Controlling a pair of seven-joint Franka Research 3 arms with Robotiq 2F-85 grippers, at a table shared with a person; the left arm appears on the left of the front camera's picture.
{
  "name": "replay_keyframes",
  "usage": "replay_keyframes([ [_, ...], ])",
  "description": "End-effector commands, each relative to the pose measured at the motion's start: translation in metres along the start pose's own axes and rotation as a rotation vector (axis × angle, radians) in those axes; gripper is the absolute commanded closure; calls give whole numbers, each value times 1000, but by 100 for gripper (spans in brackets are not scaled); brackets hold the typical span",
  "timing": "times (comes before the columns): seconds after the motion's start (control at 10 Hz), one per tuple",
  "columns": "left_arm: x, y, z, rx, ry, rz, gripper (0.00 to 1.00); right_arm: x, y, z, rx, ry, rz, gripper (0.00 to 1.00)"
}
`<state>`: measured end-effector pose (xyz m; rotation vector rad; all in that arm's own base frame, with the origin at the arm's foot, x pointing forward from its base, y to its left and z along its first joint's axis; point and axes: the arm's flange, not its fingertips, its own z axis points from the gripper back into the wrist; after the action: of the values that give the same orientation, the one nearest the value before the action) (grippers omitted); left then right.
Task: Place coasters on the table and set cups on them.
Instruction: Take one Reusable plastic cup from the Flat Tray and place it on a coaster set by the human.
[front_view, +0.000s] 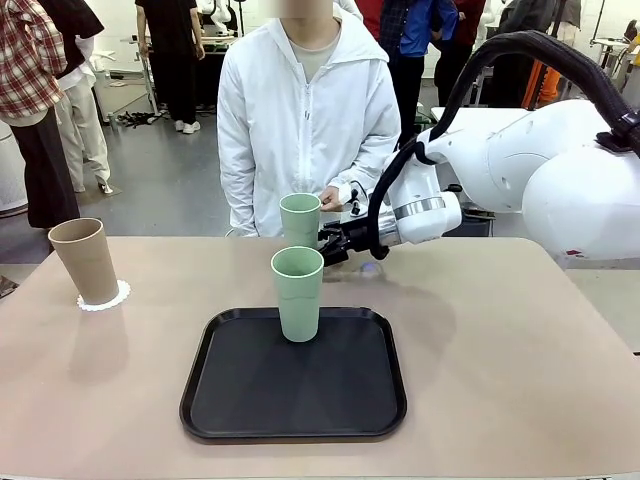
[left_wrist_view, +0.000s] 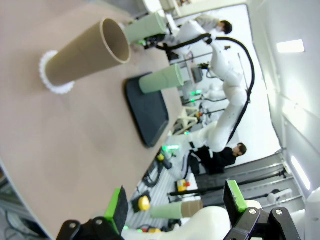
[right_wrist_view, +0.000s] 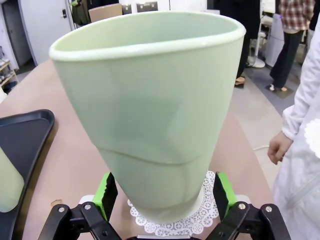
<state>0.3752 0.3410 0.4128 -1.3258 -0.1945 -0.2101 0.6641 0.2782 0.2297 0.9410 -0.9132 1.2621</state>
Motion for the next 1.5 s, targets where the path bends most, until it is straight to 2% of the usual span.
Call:
replay_keyframes([
  [0.0,-1,0,0,5,-2,5,0,11,-6,1,-9,33,-5,0],
  [0.3,-1,0,0,5,-2,5,0,19,-3,20,-40,53,12,0],
  [0.9,-1,0,0,5,-2,5,0,30,5,88,-127,104,8,0],
  [1.0,-1,0,0,5,-2,5,0,37,11,101,-160,150,10,0],
  [1.2,-1,0,0,5,-2,5,0,75,42,139,-247,259,-19,0],
  [1.4,-1,0,0,5,-2,5,0,125,82,168,-373,402,-137,0],
])
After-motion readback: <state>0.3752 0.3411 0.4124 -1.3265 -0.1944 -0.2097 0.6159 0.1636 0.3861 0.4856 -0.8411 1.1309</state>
